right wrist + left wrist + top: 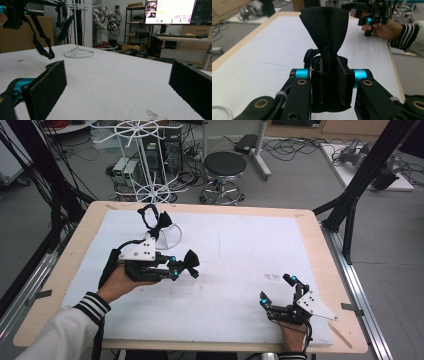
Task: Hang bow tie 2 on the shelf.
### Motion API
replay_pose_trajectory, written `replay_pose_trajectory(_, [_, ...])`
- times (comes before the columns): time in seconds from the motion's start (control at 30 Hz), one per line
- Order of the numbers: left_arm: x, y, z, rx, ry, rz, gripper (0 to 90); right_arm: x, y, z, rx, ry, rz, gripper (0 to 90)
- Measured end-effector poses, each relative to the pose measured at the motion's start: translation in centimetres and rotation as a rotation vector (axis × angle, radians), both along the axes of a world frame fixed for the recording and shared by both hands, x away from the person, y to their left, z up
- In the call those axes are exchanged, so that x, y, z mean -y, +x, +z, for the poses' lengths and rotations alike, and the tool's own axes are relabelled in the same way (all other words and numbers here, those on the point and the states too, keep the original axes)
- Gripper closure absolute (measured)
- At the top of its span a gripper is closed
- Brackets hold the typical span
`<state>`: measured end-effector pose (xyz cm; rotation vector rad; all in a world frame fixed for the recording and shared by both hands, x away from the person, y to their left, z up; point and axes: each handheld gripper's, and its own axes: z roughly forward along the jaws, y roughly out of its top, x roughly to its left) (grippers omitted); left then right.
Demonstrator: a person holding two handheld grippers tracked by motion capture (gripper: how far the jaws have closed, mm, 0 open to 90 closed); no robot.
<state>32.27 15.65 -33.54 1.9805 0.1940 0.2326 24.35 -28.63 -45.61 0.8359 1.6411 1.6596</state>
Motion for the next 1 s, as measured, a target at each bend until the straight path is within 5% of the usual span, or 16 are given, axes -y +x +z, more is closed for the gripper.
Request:
replay_pose_trajectory(0.57, [-5.2, -0.4, 2.3, 0.04, -0.112, 0.143, 76.3, 0.0, 0.0, 0.0, 0.002, 0.0, -0.002, 0.7])
replay_pose_trajectory(1.0, [-9.3, -0.5, 3.5, 0.045, -0.137, 0.251, 76.3, 0.0, 0.0, 0.0, -0.003, 0.002, -0.005, 0.7])
